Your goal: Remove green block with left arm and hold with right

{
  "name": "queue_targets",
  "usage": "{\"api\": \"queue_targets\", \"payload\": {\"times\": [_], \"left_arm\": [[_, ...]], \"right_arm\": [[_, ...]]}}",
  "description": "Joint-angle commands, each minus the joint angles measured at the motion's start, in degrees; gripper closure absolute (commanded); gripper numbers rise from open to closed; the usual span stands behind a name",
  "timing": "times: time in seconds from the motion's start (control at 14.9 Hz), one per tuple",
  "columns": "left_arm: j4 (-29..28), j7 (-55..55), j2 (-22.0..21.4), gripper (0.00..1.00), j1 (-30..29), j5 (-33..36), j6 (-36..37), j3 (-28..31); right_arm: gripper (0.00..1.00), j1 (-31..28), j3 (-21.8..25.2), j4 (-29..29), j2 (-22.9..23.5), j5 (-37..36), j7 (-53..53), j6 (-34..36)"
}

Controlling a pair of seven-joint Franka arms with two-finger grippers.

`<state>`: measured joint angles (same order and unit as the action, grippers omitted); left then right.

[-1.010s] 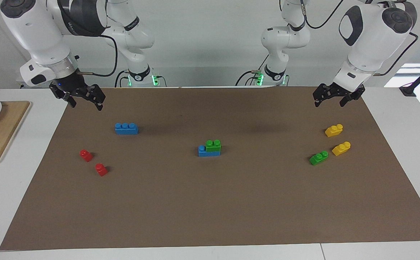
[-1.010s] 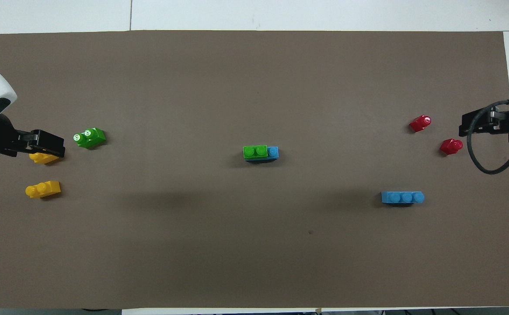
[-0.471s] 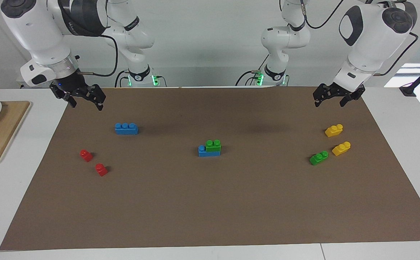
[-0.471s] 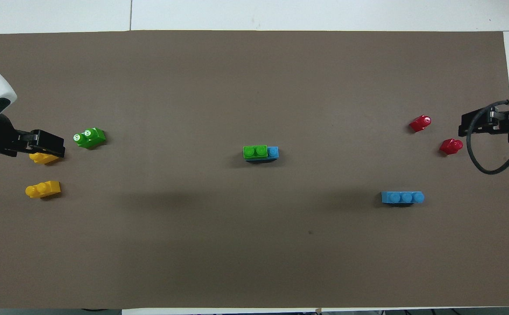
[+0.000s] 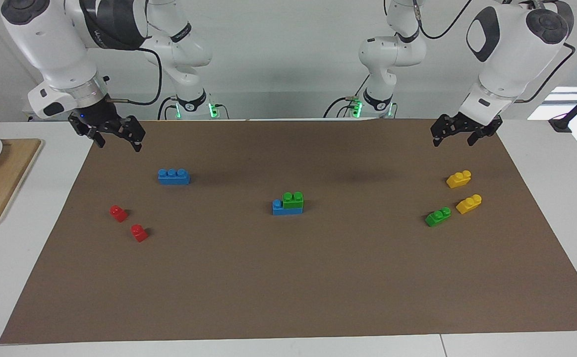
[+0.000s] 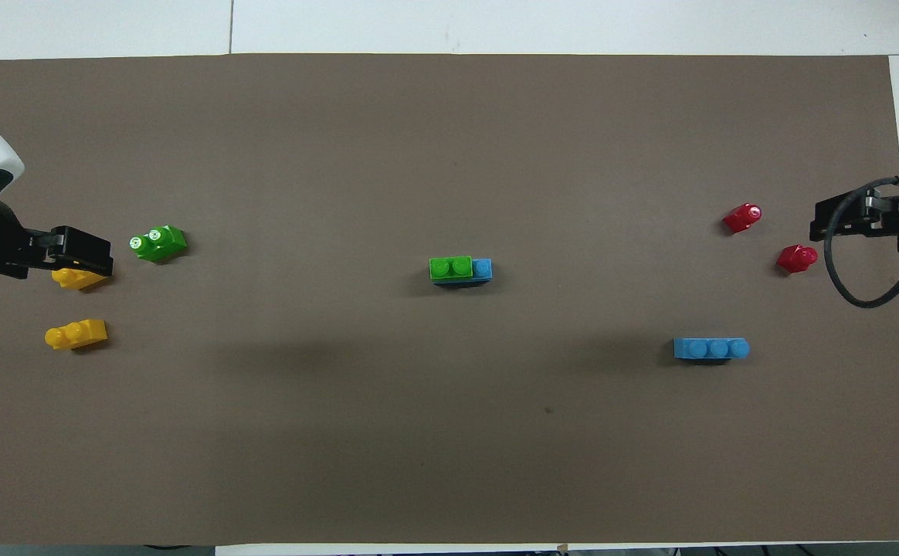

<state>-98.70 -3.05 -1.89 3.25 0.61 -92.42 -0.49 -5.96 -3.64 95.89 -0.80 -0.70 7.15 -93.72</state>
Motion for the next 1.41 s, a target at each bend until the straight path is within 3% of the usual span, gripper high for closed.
{"api": "queue_targets", "payload": {"times": [0.0, 0.27, 0.67, 0.81, 1.01, 1.35], "left_arm": [[-1.1, -11.5, -1.4, 0.0, 1.4, -1.7, -1.5, -0.7], [-1.7, -31.7, -1.2, 0.0, 5.9, -4.4, -5.7, -0.8], [-0.9, -70.5, 0.1, 0.0, 13.1, -6.7, -8.2, -1.0], [4.5, -78.4, 3.2, 0.0, 14.4, -7.0, -5.6, -1.0], [14.3, -86.8, 9.5, 0.0, 15.5, -11.1, 0.4, -1.1], [17.6, -100.4, 16.0, 0.0, 21.3, -10.9, -0.6, -1.1]], "right_arm": [[0.0, -1.2, -0.6, 0.8, -1.0, 0.1, -0.9, 0.4], [0.0, -0.8, -0.7, 1.1, -1.0, 0.3, 7.2, 0.2], [0.01, -0.3, -0.9, 4.2, -2.8, 8.3, 44.5, 0.1], [0.02, 0.8, -1.2, 4.5, -2.7, 10.8, 58.0, -0.1], [0.02, 3.1, -1.1, 7.5, -2.8, 13.6, 68.8, -3.3], [0.02, 6.7, -1.2, 9.2, 0.2, 20.3, 78.9, -8.2]]}}
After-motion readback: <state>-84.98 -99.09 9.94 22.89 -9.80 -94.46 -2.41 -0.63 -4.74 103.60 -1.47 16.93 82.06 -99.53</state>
